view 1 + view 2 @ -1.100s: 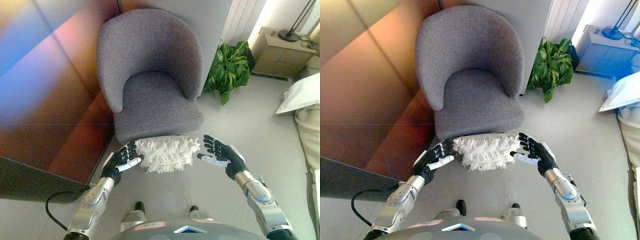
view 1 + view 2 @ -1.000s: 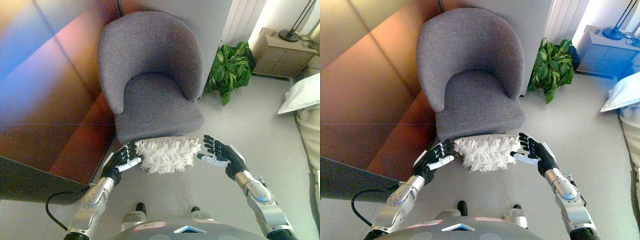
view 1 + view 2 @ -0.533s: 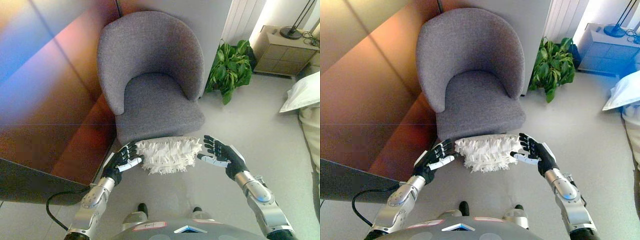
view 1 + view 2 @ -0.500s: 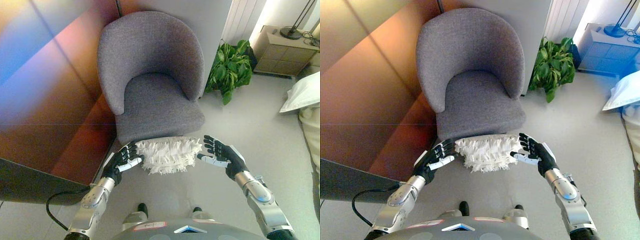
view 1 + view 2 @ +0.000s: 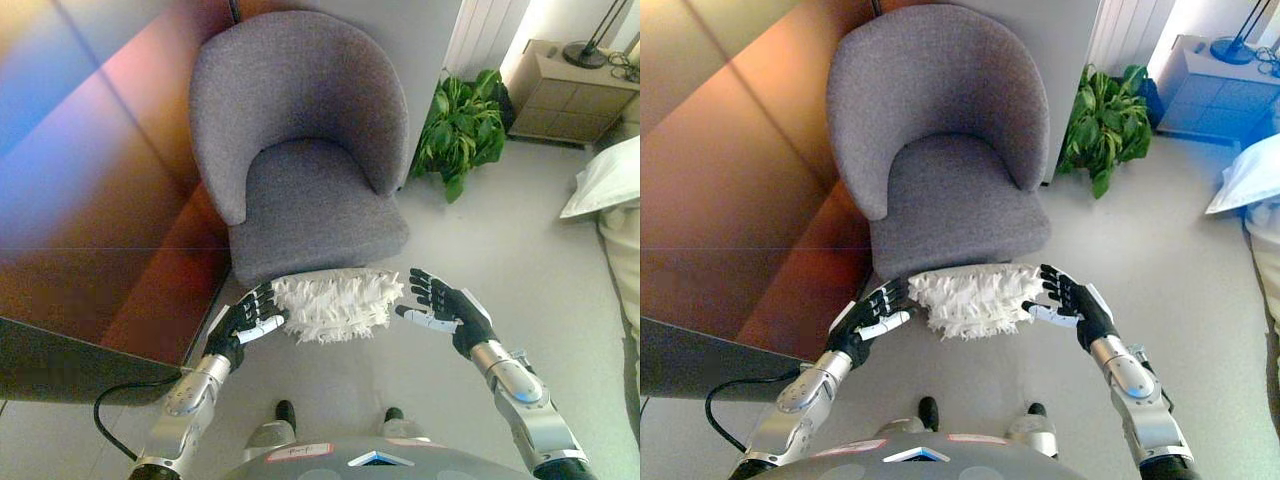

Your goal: Pick up the pillow and put it on the sofa.

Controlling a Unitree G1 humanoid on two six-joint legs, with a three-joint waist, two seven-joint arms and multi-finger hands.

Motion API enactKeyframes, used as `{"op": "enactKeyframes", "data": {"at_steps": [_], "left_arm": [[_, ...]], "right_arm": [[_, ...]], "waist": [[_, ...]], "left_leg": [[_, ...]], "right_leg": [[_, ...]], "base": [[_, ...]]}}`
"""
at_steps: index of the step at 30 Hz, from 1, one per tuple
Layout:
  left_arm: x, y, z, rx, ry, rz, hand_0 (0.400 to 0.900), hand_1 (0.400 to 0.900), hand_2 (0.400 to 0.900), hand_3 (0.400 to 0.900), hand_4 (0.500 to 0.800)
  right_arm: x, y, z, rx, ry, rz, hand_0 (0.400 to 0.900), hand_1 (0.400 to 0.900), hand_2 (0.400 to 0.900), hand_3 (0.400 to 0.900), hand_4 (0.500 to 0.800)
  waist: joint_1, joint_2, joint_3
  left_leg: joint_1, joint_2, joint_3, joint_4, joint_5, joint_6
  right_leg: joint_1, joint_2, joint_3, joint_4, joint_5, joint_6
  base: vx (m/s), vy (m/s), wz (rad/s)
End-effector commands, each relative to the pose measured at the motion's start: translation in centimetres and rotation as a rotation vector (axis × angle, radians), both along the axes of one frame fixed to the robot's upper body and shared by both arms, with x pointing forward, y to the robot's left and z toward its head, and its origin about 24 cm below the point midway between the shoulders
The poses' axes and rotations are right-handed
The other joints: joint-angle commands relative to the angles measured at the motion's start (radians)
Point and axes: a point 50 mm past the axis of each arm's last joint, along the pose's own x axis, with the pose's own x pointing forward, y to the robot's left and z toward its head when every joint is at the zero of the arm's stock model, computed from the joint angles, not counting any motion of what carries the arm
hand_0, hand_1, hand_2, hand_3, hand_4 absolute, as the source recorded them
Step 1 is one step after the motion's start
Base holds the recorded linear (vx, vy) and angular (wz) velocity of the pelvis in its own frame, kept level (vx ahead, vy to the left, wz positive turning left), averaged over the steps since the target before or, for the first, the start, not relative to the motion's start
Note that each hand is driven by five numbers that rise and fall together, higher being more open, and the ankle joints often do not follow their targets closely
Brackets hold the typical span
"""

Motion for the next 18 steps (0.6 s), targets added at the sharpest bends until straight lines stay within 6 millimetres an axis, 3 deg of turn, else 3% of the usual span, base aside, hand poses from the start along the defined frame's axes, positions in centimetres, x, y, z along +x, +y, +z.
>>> {"op": "enactKeyframes", "data": {"at_steps": [1, 3, 5, 9, 12, 14, 15, 16, 18], "left_arm": [[3.8, 0.3, 3.6, 0.002, -0.222, 0.001, 0.9, 0.9, 0.9, 0.9, 0.8], [4.0, -0.2, 3.6, -0.017, -0.22, -0.012, 0.9, 0.9, 0.9, 0.9, 0.8], [4.4, -0.6, 3.9, -0.031, -0.238, -0.014, 0.9, 0.9, 0.9, 0.9, 0.8], [4.9, -0.7, 4.4, -0.045, -0.262, 0.009, 0.9, 0.9, 0.9, 0.9, 0.8], [4.9, -1.0, 4.2, -0.037, -0.264, 0.007, 0.9, 0.9, 0.9, 0.9, 0.8], [5.3, -1.1, 4.4, -0.024, -0.276, 0.012, 0.9, 0.9, 0.9, 0.9, 0.8], [5.5, -1.0, 4.5, -0.021, -0.281, 0.017, 0.9, 0.9, 0.9, 0.9, 0.8], [5.5, -0.9, 4.6, -0.028, -0.286, 0.027, 0.9, 0.9, 0.9, 0.9, 0.8], [5.8, -0.8, 4.7, -0.016, -0.289, 0.03, 0.9, 0.9, 0.9, 0.9, 0.8]], "right_arm": [[3.8, -0.4, 5.6, 0.007, -0.319, 0.0, 0.9, 0.9, 0.9, 0.9, 0.8], [4.2, -0.6, 6.0, 0.005, -0.339, -0.014, 0.9, 0.9, 0.9, 0.9, 0.8], [4.6, -0.7, 6.2, -0.007, -0.349, -0.022, 0.9, 0.9, 0.9, 0.9, 0.8], [5.6, -0.8, 7.0, -0.027, -0.396, -0.04, 0.9, 0.9, 0.9, 0.9, 0.8], [6.2, -0.6, 7.0, -0.043, -0.406, -0.048, 0.9, 0.9, 0.9, 0.9, 0.8], [6.9, -0.1, 7.2, -0.049, -0.422, -0.042, 0.9, 0.9, 0.9, 0.9, 0.8], [7.1, 0.1, 7.3, -0.055, -0.425, -0.037, 0.9, 0.9, 0.9, 0.9, 0.8], [7.1, 0.5, 7.3, -0.045, -0.428, -0.027, 0.9, 0.9, 0.9, 0.9, 0.8], [7.1, 0.8, 7.1, -0.036, -0.425, -0.019, 0.9, 0.9, 0.9, 0.9, 0.8]], "waist": [[-0.006, -0.027, 0.038], [0.006, -0.033, 0.076], [0.019, -0.035, 0.1], [0.055, -0.031, 0.107], [0.094, -0.018, 0.11], [0.119, -0.017, 0.103], [0.129, -0.023, 0.097], [0.133, -0.033, 0.078], [0.132, -0.048, 0.072]], "left_leg": [[-0.065, 0.105, -0.053, 0.322, -0.064, -0.036], [-0.163, 0.112, -0.064, 0.546, 0.012, -0.017], [-0.245, 0.073, -0.094, 0.634, 0.031, -0.015], [-0.386, 0.009, -0.057, 0.48, -0.001, -0.003], [-0.434, -0.031, -0.046, 0.233, 0.125, -0.019], [-0.465, -0.031, -0.038, 0.145, 0.17, -0.036], [-0.467, -0.027, -0.041, 0.165, 0.184, -0.039], [-0.467, -0.029, -0.015, 0.209, 0.135, -0.004], [-0.504, -0.027, -0.002, 0.279, 0.123, 0.012]], "right_leg": [[-0.021, 0.082, 0.046, 0.084, -0.078, -0.083], [0.008, 0.093, 0.045, 0.081, -0.087, -0.113], [0.029, 0.093, 0.04, 0.063, -0.096, -0.12], [0.058, 0.092, 0.048, 0.028, -0.109, -0.105], [0.094, 0.116, 0.058, 0.011, -0.124, -0.089], [0.127, 0.126, 0.068, 0.003, -0.155, -0.072], [0.141, 0.12, 0.077, 0.003, -0.169, -0.066], [0.171, 0.108, 0.088, 0.011, -0.201, -0.06], [0.193, 0.089, 0.068, 0.023, -0.231, -0.057]], "base": [[0.06, -0.239, -0.19], [0.03, -0.188, -0.04], [0.06, -0.064, -0.09], [0.19, 0.049, -0.18], [0.31, 0.12, -0.32], [0.34, 0.137, -0.5], [0.38, 0.171, -0.51], [0.38, 0.147, -0.27], [0.38, 0.138, -0.03]]}}
